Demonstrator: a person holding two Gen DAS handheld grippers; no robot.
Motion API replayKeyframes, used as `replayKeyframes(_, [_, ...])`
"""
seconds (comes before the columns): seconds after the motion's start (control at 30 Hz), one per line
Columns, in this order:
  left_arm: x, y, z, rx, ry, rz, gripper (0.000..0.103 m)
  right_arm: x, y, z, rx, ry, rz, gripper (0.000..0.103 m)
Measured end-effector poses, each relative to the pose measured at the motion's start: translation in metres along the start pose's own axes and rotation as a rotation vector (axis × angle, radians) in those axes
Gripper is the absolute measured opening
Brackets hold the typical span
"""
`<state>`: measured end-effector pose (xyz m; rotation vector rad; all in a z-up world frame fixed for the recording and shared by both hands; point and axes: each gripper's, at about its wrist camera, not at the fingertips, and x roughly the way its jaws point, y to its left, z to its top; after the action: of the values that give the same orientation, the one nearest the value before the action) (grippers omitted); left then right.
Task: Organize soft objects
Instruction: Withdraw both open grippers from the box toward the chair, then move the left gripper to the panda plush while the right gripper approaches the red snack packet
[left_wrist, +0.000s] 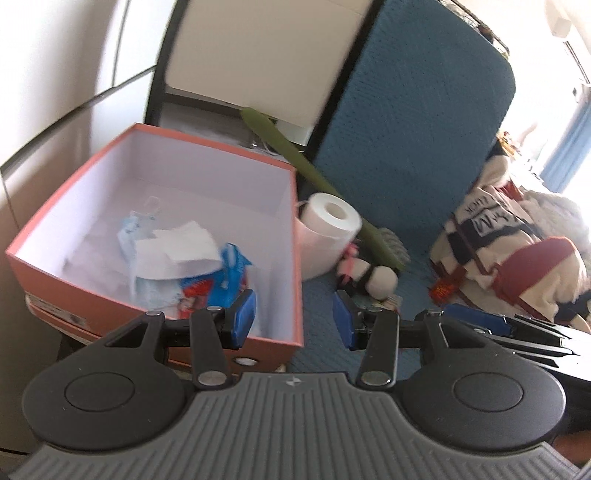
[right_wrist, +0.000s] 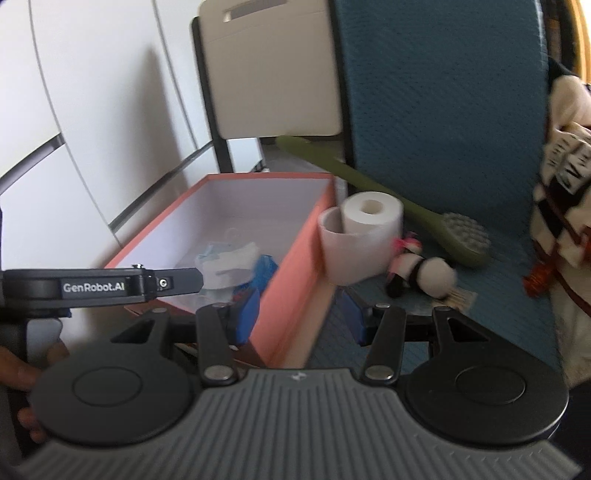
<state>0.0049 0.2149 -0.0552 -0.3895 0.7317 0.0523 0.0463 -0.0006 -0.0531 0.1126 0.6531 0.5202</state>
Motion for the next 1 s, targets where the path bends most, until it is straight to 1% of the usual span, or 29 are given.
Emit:
replayKeyframes(0.07, [0.000, -0.008, -0.003, 0.009, 0.009, -0.019, 0.052, -0.007, -0.009, -0.006, 0.013, -0.005, -0.025, 0.053])
replayKeyframes(0.2, [0.005, -0.028, -0.010, 0.071, 0.029, -0.036, 0.052, -0.017, -0.027, -0.019, 0.048, -0.005, -0.061, 0.053])
replayKeyframes(0.33, [0.011, -0.041, -0.014, 0.095, 0.038, -0.059, 0.052, -0.019, -0.043, -0.030, 0.074, 0.002, -0.097, 0.053])
replayKeyframes(0.53, [0.025, -0.063, -0.024, 0.109, 0.048, -0.107, 0.052, -0.028, -0.067, -0.045, 0.092, -0.004, -0.144, 0.053])
replayKeyframes(0.83, [0.049, -0.101, -0.044, 0.114, 0.083, -0.185, 0.052, -0.042, -0.099, -0.063, 0.131, 0.030, -0.205, 0.053])
replayKeyframes(1.0, [0.057, -0.116, -0.055, 0.126, 0.110, -0.201, 0.052, -0.051, -0.110, -0.075, 0.158, 0.041, -0.223, 0.053])
